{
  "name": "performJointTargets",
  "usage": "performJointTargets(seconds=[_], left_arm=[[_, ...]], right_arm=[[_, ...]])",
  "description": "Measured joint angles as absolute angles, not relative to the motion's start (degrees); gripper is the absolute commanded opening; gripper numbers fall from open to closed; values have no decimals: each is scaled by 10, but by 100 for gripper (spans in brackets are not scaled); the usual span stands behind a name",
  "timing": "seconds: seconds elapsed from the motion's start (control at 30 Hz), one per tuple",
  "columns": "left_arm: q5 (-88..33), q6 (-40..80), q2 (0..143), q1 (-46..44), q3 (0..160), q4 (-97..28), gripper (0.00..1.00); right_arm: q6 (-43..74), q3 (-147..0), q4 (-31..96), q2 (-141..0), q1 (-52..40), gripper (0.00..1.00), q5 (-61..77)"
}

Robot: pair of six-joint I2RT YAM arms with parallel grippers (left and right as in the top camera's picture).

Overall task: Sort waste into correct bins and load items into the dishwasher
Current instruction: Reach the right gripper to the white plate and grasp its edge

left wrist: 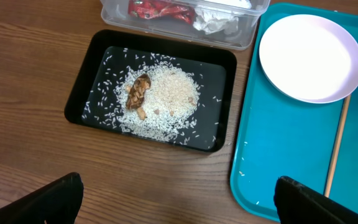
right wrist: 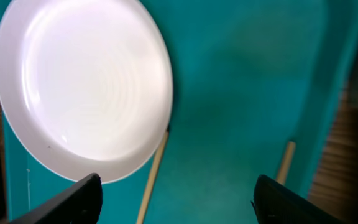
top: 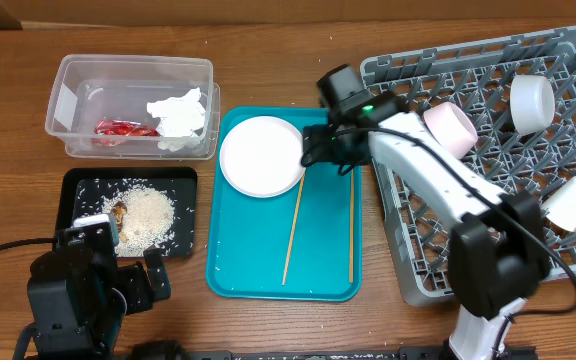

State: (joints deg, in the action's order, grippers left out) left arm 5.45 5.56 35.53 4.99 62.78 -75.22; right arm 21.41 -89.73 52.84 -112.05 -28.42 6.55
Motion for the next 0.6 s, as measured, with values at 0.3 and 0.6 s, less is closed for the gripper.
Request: performJointTargets(seconds=[0.3, 0.6], left_arm=[[55, 56, 355, 50, 628, -752, 100], [54, 56, 355, 50, 628, -752, 100]], right_arm=[[241, -897, 489, -1190, -321, 55, 72], [270, -896, 470, -1212, -321, 42, 72]])
